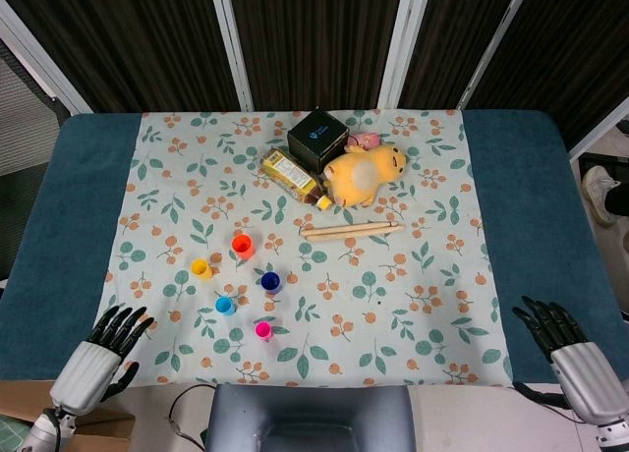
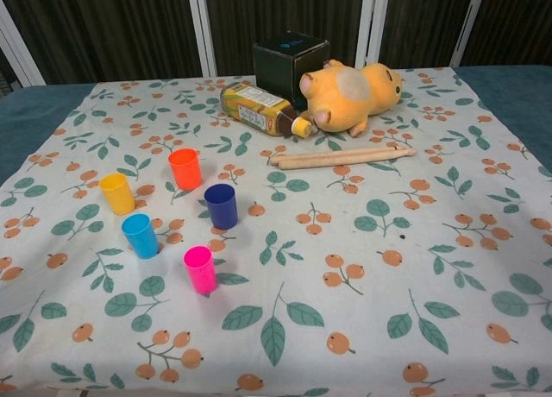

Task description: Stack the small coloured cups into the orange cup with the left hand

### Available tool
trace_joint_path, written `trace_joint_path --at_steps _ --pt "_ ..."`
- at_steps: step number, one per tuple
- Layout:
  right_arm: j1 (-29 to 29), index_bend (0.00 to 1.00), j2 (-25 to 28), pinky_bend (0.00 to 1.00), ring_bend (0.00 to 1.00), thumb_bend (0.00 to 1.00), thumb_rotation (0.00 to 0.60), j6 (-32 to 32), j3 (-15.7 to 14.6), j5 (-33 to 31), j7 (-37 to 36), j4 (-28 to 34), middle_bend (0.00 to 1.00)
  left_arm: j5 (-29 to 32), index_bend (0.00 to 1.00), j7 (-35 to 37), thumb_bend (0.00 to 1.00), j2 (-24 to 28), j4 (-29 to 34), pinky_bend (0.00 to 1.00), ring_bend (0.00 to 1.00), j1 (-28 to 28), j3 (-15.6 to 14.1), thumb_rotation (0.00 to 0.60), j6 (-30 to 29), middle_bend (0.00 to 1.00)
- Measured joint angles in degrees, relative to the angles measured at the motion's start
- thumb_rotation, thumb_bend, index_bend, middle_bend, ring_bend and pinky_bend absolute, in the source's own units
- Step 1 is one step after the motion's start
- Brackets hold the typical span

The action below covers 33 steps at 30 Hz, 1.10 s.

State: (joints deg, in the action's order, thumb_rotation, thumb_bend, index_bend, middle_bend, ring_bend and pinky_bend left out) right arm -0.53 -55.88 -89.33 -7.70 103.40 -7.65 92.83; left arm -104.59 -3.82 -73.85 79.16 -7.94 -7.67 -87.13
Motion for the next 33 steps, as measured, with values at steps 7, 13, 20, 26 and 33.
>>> trace_joint_path --at_steps 7,13,20,26,33 --pt "-0.5 0.0 0.36 0.0 0.0 0.12 0.6 0.31 -0.13 0.7 -1.02 -0.05 0.0 -0.58 0.0 -0.11 0.42 -1.19 -0.57 0.04 0.0 -0.01 -0.18 0.6 -0.3 0.0" --pt "-0.67 0.0 0.76 0.0 0.0 0.12 0.6 -0.03 -0.12 0.74 -2.52 -0.17 0.0 -1.0 0.0 -0.21 0.42 -4.05 1.0 0.69 0.58 -2.16 1.77 0.6 0.57 0.41" --pt "-1.36 0.0 0.35 0.0 0.0 0.12 0.6 2.02 0.17 -0.35 -1.28 0.33 0.0 2.24 0.01 1.54 0.4 -7.65 5.28 1.0 1.0 -9.7 6.55 0.6 10.57 0.96" --pt "-1.94 0.0 0.01 0.0 0.0 0.12 0.6 3.33 0.98 -2.12 -0.44 0.93 0.0 12.59 0.09 -0.98 0.38 -12.12 10.24 1.0 1.0 -15.52 12.05 0.6 21.06 1.0" --pt "-2.02 0.0 0.14 0.0 0.0 0.12 0.6 3.09 1.39 -2.81 -1.57 0.93 0.0 26.0 0.18 -12.13 0.37 -18.87 12.17 1.0 1.0 -20.95 18.9 0.6 26.43 1.0"
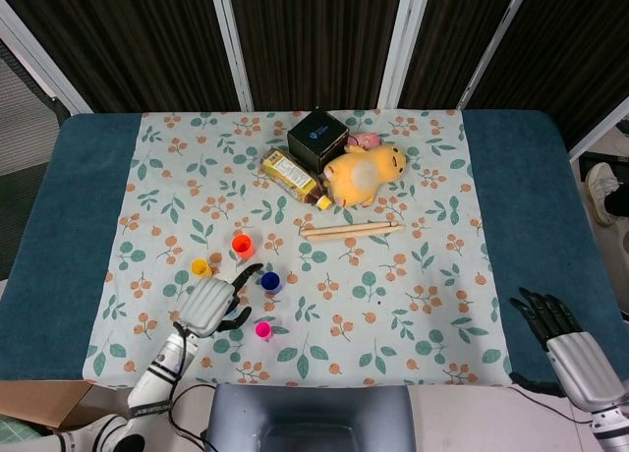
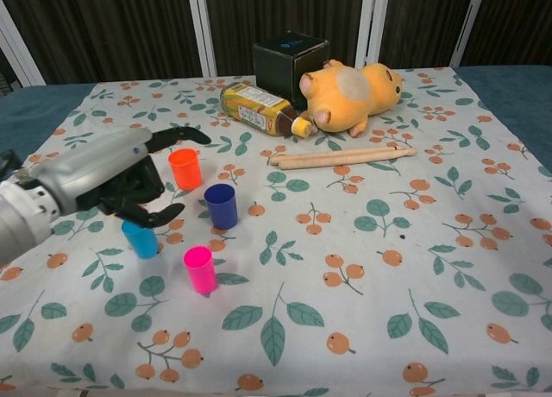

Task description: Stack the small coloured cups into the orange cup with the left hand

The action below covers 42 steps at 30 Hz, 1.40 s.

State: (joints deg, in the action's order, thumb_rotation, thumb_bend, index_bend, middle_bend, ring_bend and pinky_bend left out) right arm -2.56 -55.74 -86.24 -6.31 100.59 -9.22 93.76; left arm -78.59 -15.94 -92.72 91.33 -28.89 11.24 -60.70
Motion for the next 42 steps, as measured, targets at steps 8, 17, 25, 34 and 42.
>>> trace_joint_path --at_steps 8,17,25,34,42 --pt "-0.02 0.0 0.23 0.0 0.0 0.12 0.6 -0.2 0.22 -0.36 -0.97 -0.22 0.0 12.44 0.26 -11.02 0.37 -4.8 -0.99 1.0 1.0 -4.96 4.16 0.6 2.02 1.0" --pt "0.37 0.0 -0.07 0.0 0.0 0.12 0.6 -1.07 1.04 -1.53 -0.74 -0.15 0.0 19.46 0.25 -18.16 0.37 -6.5 -2.93 1.0 1.0 -8.55 4.44 0.6 2.18 1.0" --pt "0.43 0.0 0.06 0.0 0.0 0.12 0.6 -1.1 0.94 -1.34 -0.94 -0.18 0.0 22.03 0.26 -20.78 0.37 -7.37 -4.84 1.0 1.0 -10.78 2.82 0.6 2.06 1.0" --pt "0.49 0.0 0.16 0.0 0.0 0.12 0.6 -1.22 0.92 -1.23 -1.12 -0.3 0.0 23.19 0.38 -19.96 0.37 -8.12 -7.17 1.0 1.0 -11.88 2.56 0.6 2.35 1.0" --pt "0.56 0.0 0.31 0.0 0.0 0.12 0.6 -1.14 0.94 -1.4 -1.2 -0.15 0.0 24.23 0.48 -18.6 0.38 -6.75 -6.36 1.0 1.0 -13.17 1.83 0.6 4.3 1.0"
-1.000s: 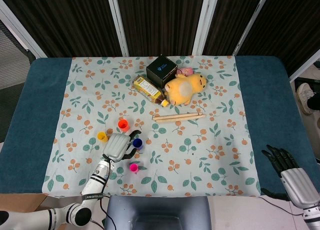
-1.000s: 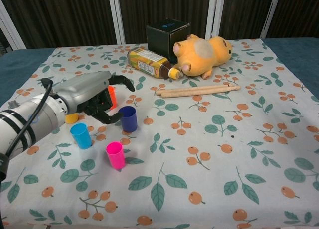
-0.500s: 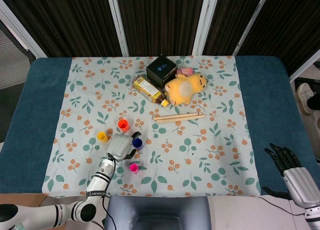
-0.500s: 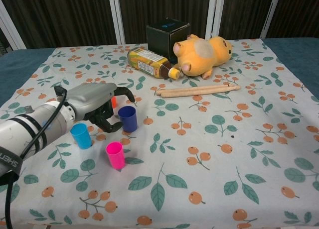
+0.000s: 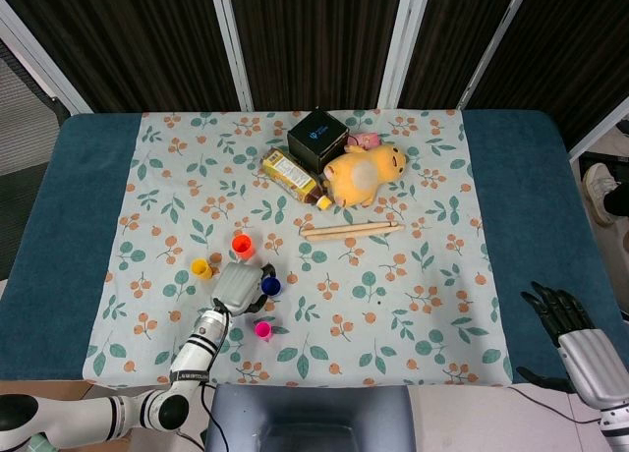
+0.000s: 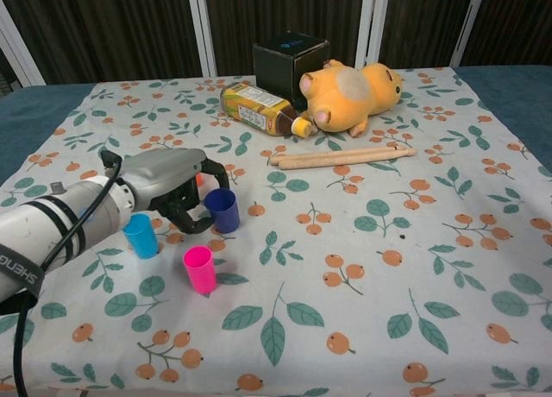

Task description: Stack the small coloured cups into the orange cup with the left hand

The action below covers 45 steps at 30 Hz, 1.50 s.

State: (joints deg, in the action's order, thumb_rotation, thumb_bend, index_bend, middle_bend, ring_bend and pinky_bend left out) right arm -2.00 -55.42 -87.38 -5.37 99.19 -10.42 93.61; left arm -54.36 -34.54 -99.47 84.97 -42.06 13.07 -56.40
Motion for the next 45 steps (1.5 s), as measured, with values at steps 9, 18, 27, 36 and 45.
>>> trace_joint_path --at_steps 9,18,27,36,45 --pt "0.13 0.0 0.12 0.0 0.0 0.12 0.6 -0.23 0.01 0.08 -0.36 -0.13 0.0 -0.49 0.51 5.29 0.38 1.58 1.18 1.0 1.0 -0.01 1.16 0.6 -0.48 1.0" --pt "0.17 0.0 0.36 0.0 0.0 0.12 0.6 -0.22 0.15 -0.26 -0.61 -0.15 0.0 1.24 0.51 11.95 0.38 8.51 2.99 1.0 1.0 0.23 7.47 0.6 -1.83 1.0" --pt "0.13 0.0 0.23 0.0 0.0 0.12 0.6 0.12 0.06 -0.14 -0.13 0.05 0.0 5.88 0.5 12.16 0.38 9.82 -1.3 1.0 1.0 -0.77 6.81 0.6 0.05 1.0" --pt "0.32 0.0 0.56 0.0 0.0 0.12 0.6 -0.34 0.01 -0.02 -1.03 -0.13 0.0 7.11 0.49 12.43 0.38 7.17 -6.27 1.0 1.0 -2.32 5.02 0.6 1.11 1.0" --pt "0.47 0.0 0.55 0.0 0.0 0.12 0.6 -0.51 0.12 -0.16 -1.11 -0.3 0.0 7.59 0.16 13.71 0.39 6.14 -7.64 1.0 1.0 -2.98 4.26 0.6 1.97 1.0"
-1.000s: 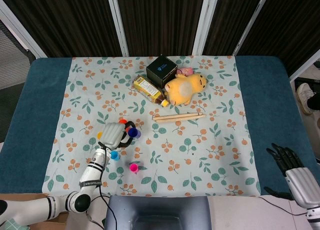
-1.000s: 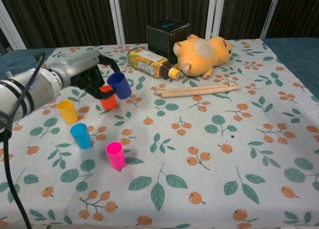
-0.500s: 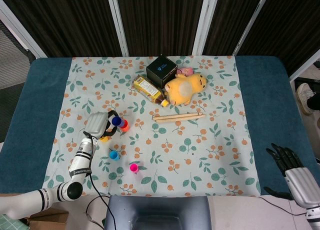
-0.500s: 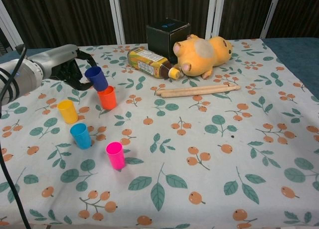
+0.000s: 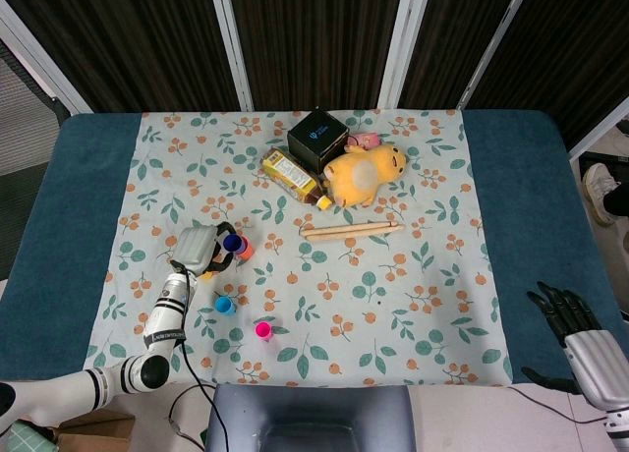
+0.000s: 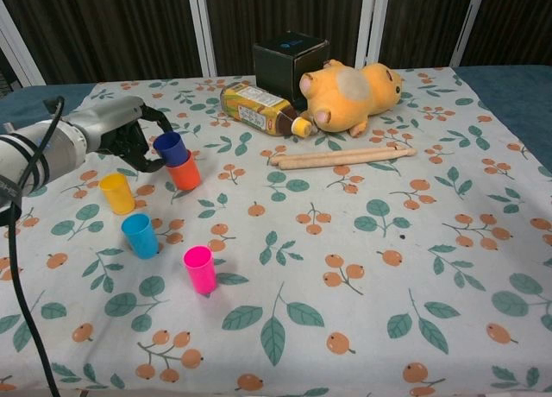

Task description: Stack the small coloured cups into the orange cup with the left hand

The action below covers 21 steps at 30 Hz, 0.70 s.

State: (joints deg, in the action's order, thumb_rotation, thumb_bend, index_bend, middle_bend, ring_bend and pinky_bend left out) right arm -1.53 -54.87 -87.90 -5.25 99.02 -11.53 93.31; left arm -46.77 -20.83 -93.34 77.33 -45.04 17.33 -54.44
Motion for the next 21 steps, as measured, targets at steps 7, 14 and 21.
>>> trace_joint_path --at_steps 7,14,21 --pt "-0.04 0.0 -0.06 0.0 0.0 0.12 0.6 0.06 0.01 0.13 0.12 -0.02 0.0 -0.13 0.01 -0.25 0.37 0.61 1.88 1.0 1.0 0.14 -0.51 0.6 -0.81 1.0" --pt "-0.08 0.0 -0.2 0.0 0.0 0.12 0.6 0.26 -0.1 0.36 0.58 -0.07 0.0 -1.5 0.08 -2.3 0.36 6.51 10.84 1.0 1.0 1.81 -3.56 0.6 -1.36 1.0" --pt "0.02 0.0 -0.51 0.0 0.0 0.12 0.6 0.24 -0.49 1.16 1.3 0.03 0.0 -1.87 0.1 -2.15 0.35 13.25 16.6 1.0 1.0 4.87 -9.04 0.6 0.75 1.0"
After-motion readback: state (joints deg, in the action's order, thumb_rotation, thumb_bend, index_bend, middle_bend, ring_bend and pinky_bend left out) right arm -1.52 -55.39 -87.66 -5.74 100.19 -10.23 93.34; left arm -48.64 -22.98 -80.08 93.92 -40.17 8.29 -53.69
